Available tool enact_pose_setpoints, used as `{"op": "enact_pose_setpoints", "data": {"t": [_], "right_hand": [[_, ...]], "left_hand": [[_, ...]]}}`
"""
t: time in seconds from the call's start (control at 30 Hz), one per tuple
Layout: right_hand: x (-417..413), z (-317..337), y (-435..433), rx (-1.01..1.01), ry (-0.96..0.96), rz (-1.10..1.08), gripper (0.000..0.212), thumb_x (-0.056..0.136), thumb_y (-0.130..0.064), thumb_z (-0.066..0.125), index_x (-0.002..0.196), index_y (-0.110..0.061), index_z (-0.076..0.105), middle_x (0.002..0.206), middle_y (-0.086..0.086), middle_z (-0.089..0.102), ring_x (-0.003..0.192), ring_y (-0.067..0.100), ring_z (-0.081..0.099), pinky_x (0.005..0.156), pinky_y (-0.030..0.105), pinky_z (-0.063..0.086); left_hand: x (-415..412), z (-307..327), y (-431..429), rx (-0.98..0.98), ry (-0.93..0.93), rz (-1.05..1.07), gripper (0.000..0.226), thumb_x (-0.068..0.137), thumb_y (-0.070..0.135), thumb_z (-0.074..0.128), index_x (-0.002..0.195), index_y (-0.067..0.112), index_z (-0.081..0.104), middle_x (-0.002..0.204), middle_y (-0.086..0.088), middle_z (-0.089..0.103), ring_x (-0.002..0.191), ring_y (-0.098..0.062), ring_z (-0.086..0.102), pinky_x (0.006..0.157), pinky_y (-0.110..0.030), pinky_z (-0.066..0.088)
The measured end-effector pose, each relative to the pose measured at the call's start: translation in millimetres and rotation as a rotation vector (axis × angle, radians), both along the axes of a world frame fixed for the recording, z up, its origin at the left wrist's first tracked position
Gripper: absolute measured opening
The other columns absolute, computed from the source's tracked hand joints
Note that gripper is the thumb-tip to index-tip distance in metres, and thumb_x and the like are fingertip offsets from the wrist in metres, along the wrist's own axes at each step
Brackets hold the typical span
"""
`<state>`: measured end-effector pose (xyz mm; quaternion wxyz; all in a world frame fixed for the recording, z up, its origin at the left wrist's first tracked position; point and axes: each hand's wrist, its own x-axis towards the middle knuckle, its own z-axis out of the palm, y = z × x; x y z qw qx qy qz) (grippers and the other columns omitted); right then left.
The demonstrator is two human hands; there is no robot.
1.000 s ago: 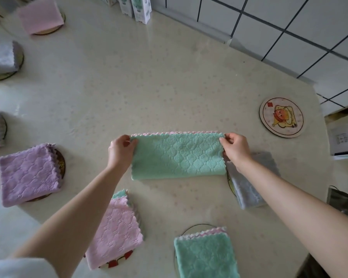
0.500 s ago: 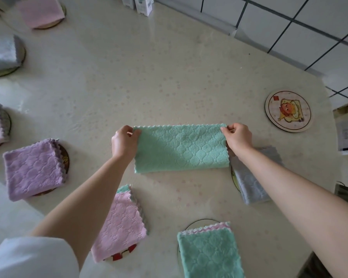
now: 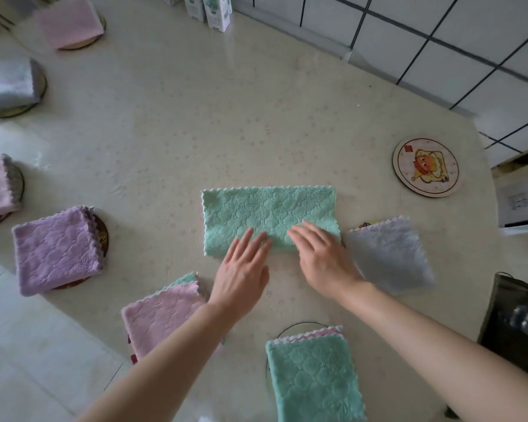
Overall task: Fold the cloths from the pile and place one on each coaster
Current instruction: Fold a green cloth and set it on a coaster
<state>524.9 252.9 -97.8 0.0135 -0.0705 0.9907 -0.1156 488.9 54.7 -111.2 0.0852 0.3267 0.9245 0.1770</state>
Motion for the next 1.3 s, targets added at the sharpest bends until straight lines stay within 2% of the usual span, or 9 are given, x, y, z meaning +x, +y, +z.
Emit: {"op": "enact_pose_setpoints", "data": {"t": [0.1,0.17,0.27,0.43,0.7,0.87,1.1,1.2,1.3], "right_hand": [[11.1,-7.4,-3.6,0.144,-0.086,0.057,0.057,0.083,-0.005,0.025,0.136,-0.006,0.047,0.14,0.011,0.049,0.132,0.03,0.041,0.11,0.043,0.03],[18.7,-8.5,1.8,0.186,-0.132,0.038,0.062,0.081,-0.002,0.024,0.14,-0.007,0.042,0.146,0.01,0.042,0.135,0.031,0.036,0.111,0.044,0.024],[29.7,-10.1,14.0,0.215,-0.125,0.001,0.065,0.074,0.005,0.038,0.138,-0.006,0.044,0.143,0.011,0.044,0.132,0.033,0.041,0.109,0.046,0.026],[40.3,-8.5,30.0,0.215,-0.106,-0.022,0.069,0.063,0.017,0.055,0.131,0.001,0.052,0.128,0.02,0.055,0.118,0.037,0.053,0.104,0.045,0.039],[24.9,6.5,22.3,0.304,-0.183,0.004,0.066,0.054,0.016,0.069,0.117,0.002,0.055,0.109,0.021,0.057,0.096,0.035,0.055,0.086,0.044,0.052],[7.4,16.6,16.6,0.353,-0.188,-0.019,0.064,0.038,0.019,0.069,0.097,-0.003,0.058,0.086,0.015,0.054,0.073,0.031,0.052,0.056,0.038,0.046],[2.2,20.7,2.8,0.207,-0.079,-0.004,0.026,0.062,0.011,0.056,0.079,-0.009,0.055,0.073,0.007,0.055,0.064,0.029,0.054,0.054,0.035,0.04],[16.0,22.5,-10.9,0.021,-0.045,0.023,0.021,0.074,0.007,0.051,0.09,-0.005,0.058,0.078,0.009,0.06,0.07,0.029,0.056,0.059,0.039,0.048],[32.5,28.2,-27.0,-0.111,-0.035,0.05,0.028,0.083,0.003,0.054,0.11,-0.001,0.059,0.093,0.011,0.065,0.086,0.027,0.061,0.075,0.037,0.054]], "left_hand": [[7.8,-5.2,0.1,-0.065,-0.037,0.0,0.061,0.09,0.024,0.055,0.146,0.014,0.033,0.155,-0.002,0.028,0.146,-0.024,0.013,0.117,-0.044,0.018],[8.0,-4.3,-6.7,-0.112,-0.061,0.029,0.063,0.091,0.026,0.055,0.147,0.013,0.031,0.155,-0.002,0.026,0.145,-0.025,0.013,0.116,-0.047,0.021],[6.6,-4.1,-23.9,-0.171,-0.078,0.092,0.064,0.093,0.03,0.052,0.149,0.013,0.025,0.157,-0.003,0.019,0.146,-0.025,0.009,0.118,-0.045,0.019],[12.6,1.0,-50.6,-0.238,-0.087,0.245,0.069,0.095,0.033,0.047,0.151,0.011,0.014,0.158,-0.009,0.005,0.146,-0.025,0.0,0.118,-0.034,0.001],[16.1,6.8,-44.0,-0.38,-0.114,0.299,0.075,0.097,0.046,0.032,0.15,0.004,0.0,0.156,-0.019,-0.008,0.145,-0.032,-0.008,0.115,-0.039,-0.009],[-3.7,7.1,-41.5,-0.469,-0.092,0.287,0.079,0.095,0.057,0.023,0.15,0.007,-0.006,0.157,-0.014,-0.012,0.144,-0.029,-0.015,0.113,-0.047,-0.014],[-29.2,15.5,-24.5,-0.424,-0.112,0.28,0.079,0.095,0.053,0.032,0.15,0.012,-0.009,0.157,-0.01,-0.016,0.143,-0.028,-0.019,0.116,-0.045,-0.011],[-6.2,17.3,-11.5,-0.271,-0.09,0.085,0.077,0.095,0.044,0.041,0.152,0.017,-0.004,0.159,-0.005,-0.008,0.145,-0.023,-0.012,0.119,-0.04,-0.003],[16.2,11.3,-5.8,-0.13,-0.057,0.005,0.073,0.091,0.037,0.054,0.151,0.016,0.018,0.157,-0.004,0.019,0.146,-0.022,0.01,0.119,-0.036,0.01]]}}
